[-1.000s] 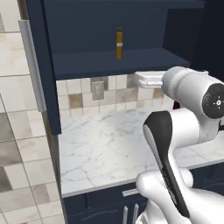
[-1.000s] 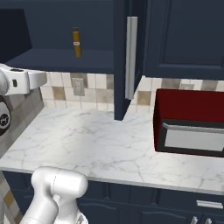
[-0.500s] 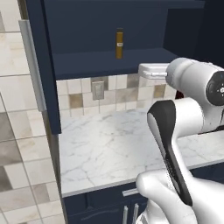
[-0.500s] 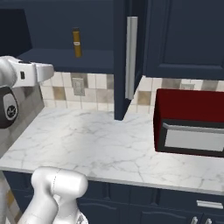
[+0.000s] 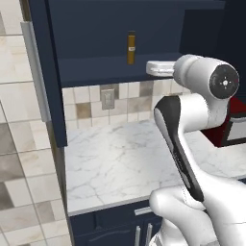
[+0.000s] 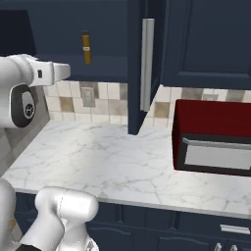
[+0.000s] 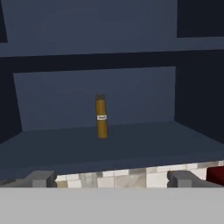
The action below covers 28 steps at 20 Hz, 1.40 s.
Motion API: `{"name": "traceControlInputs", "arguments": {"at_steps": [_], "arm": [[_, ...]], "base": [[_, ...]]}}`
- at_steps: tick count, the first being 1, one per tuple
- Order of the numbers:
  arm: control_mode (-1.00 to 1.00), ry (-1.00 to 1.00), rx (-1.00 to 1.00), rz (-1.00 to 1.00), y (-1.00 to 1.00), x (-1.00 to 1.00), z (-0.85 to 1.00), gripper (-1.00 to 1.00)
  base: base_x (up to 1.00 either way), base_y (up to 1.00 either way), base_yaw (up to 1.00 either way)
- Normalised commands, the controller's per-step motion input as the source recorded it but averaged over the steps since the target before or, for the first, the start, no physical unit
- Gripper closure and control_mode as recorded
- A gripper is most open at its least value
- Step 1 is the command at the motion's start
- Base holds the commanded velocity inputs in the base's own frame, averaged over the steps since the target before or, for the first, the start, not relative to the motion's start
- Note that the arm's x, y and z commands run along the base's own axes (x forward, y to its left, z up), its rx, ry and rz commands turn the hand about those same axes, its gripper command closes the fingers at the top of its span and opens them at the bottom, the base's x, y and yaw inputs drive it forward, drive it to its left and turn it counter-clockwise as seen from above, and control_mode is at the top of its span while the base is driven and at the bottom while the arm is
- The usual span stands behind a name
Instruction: Collect the turmeric, ketchup, and shaker from the cabinet and place them next to the stove.
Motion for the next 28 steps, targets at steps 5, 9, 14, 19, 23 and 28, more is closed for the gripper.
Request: {"name": "traceControlInputs", "arguments": {"at_steps": [5,9,14,19,23,28], "arm": [[-1.0,0.0,0.0,0.0,0.19,0.74,0.08,-1.0],[-1.0,0.0,0.03,0.02,0.04,0.63,0.08,-1.0],[-1.0,0.03,0.04,0.04,-0.06,0.55,0.14,-1.0],[-1.0,0.06,0.0,0.03,-0.07,0.48,0.06,-1.0],[-1.0,0.14,-0.06,0.0,-0.06,0.53,0.0,-1.0],[-1.0,0.14,-0.03,0.0,0.0,0.63,0.0,-1.0]], "base": [[0.0,0.0,0.0],[0.0,0.0,0.0],[0.0,0.0,0.0],[0.0,0.0,0.0],[0.0,0.0,0.0],[0.0,0.0,0.0]]}}
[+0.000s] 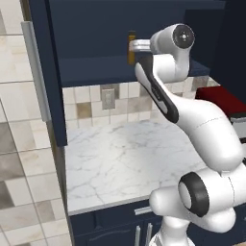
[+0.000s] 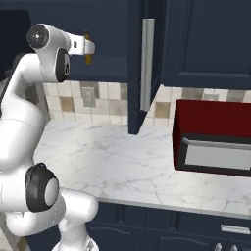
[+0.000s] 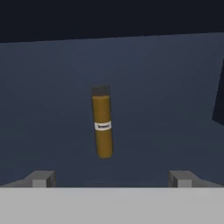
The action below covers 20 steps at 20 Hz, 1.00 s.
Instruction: Collect the turmeric, ketchup, and shaker from the cabinet and place them next to the stove.
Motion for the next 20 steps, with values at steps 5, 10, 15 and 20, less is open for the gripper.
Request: {"name": "traceControlInputs", "arguments": {"at_steps": [5,10,15,20], "arm": [[-1.0,0.12,0.0,0.0,0.0,0.63,0.0,-1.0],[-1.0,0.12,0.0,0.0,0.0,0.57,0.0,-1.0],[-1.0,0.02,0.0,0.0,0.03,0.48,-0.08,-1.0],[-1.0,-0.15,-0.02,0.0,0.05,0.3,-0.41,-1.0]], "base": [[0.0,0.0,0.0],[0.0,0.0,0.0],[0.0,0.0,0.0],[0.0,0.0,0.0]]}}
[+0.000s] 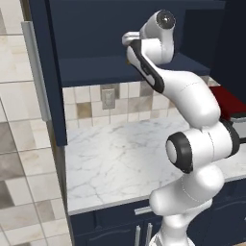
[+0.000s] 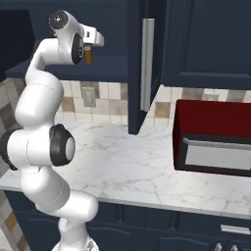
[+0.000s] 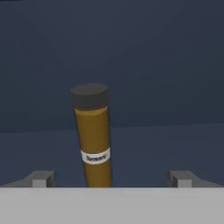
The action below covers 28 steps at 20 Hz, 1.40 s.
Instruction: Collect the turmeric, ketchup, and shaker from the cabinet and place them next to the stove.
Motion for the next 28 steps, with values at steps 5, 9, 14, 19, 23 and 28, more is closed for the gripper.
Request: {"name": "traceControlInputs", "arguments": {"at_steps": [5,9,14,19,23,28], "arm": [[-1.0,-0.07,0.0,0.0,0.05,0.28,-0.2,-1.0],[-1.0,0.0,0.0,0.0,0.03,0.19,-0.02,-1.0],[-1.0,0.0,0.0,0.0,0.14,0.15,0.0,-1.0],[-1.0,0.0,0.0,0.0,0.05,0.14,0.0,-1.0],[-1.0,0.0,0.0,0.0,0.13,0.19,0.0,-1.0],[-1.0,0.0,0.0,0.0,0.14,0.19,0.0,-1.0]], "base": [[0.0,0.0,0.0],[0.0,0.0,0.0],[0.0,0.0,0.0],[0.0,0.0,0.0],[0.0,0.0,0.0],[0.0,0.0,0.0]]}}
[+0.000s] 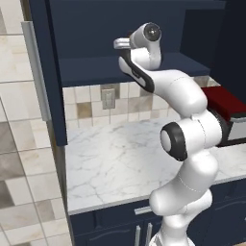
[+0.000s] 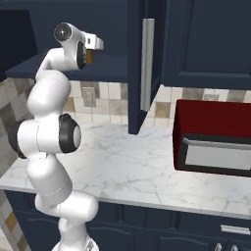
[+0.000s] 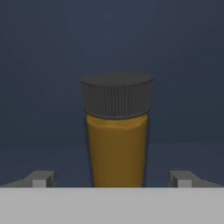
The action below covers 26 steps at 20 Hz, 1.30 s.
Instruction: Collect the turmeric, ketchup, and shaker from the cabinet and place them next to the stove.
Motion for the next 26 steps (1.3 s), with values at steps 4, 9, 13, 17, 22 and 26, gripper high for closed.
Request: {"name": "traceControlInputs", "arguments": {"at_steps": [4,9,13,17,22,26], "arm": [[-1.0,0.0,0.0,0.0,0.06,0.23,0.0,1.0],[-1.0,0.0,0.0,0.0,0.0,0.22,0.0,1.0],[-1.0,0.0,0.0,0.0,-0.01,0.12,-0.01,1.0],[-1.0,0.0,0.0,0.0,0.0,0.02,-0.01,1.0],[-1.0,0.0,0.0,0.0,0.0,0.0,-0.01,1.0],[-1.0,0.0,0.0,0.0,0.0,-0.01,-0.07,1.0]], "base": [[0.0,0.0,0.0],[0.0,0.0,0.0],[0.0,0.0,0.0],[0.0,0.0,0.0],[0.0,0.0,0.0],[0.0,0.0,0.0]]}}
